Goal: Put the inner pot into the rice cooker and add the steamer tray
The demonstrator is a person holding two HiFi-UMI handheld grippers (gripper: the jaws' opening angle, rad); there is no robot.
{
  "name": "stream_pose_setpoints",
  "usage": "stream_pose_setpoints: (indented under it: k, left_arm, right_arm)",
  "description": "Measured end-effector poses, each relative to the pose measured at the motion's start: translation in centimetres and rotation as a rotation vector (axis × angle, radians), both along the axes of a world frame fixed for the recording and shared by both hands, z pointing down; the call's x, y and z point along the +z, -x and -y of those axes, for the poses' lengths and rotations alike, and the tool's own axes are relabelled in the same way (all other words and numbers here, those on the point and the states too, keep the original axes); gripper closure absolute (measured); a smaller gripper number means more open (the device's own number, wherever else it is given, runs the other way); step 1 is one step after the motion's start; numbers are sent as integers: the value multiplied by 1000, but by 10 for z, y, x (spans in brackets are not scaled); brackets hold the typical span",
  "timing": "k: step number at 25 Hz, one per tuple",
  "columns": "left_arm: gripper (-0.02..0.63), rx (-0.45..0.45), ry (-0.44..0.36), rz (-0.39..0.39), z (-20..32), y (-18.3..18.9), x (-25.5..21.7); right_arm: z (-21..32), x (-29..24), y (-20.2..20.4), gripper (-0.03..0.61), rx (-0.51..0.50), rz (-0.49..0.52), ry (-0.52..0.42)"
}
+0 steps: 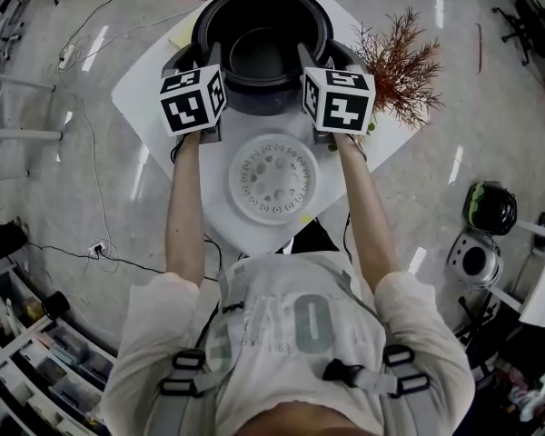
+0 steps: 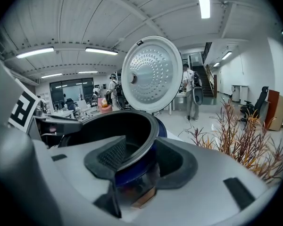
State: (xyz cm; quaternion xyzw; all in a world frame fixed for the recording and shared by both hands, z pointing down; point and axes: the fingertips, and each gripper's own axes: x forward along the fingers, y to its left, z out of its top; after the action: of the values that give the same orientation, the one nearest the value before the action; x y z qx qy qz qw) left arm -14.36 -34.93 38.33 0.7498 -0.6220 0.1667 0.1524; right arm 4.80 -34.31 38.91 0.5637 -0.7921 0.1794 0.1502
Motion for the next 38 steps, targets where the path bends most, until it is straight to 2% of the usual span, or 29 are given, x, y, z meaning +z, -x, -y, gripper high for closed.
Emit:
stream_pose_setpoints:
  k: [2,3,9,16,20,24,27,32,38]
  left_arm:
    - [427,8,12,-18,-1,-2,2]
    - [417,9,17,-27,-3,-2,2]
    - [417,-3,-6,-13,-6,-2,-6]
    - [417,-16,-83,-26,-31,7,-43]
    - [417,-30,-130,-38,-59,17,-63]
    - [417,-36,-148,-76,-96,22,-68]
    - [417,-22,-117,-77,-123,21,-56]
    - [408,48,-21,-77,-166,6,-16]
    - [399,91,124,-91,-210,-9,44]
  right_arm:
    - [-1,-1,0,368,-1,11,-4]
    - [-2,-1,1,367,-3,13,-5]
    - [-2,-11,-1,348,-16,2,-36]
    - [-21,-62,-1,368,-52,17,-154]
    - [-47,-84,5,368,-112,-13,-211]
    - [-78,-94,14,368,-190,27,-227]
    - [-101,-93,21,364,-237,21,-232]
    - [-140,-64,22,350,-292,-22,-176]
    - [-179,1,13,348,-303,-44,-29]
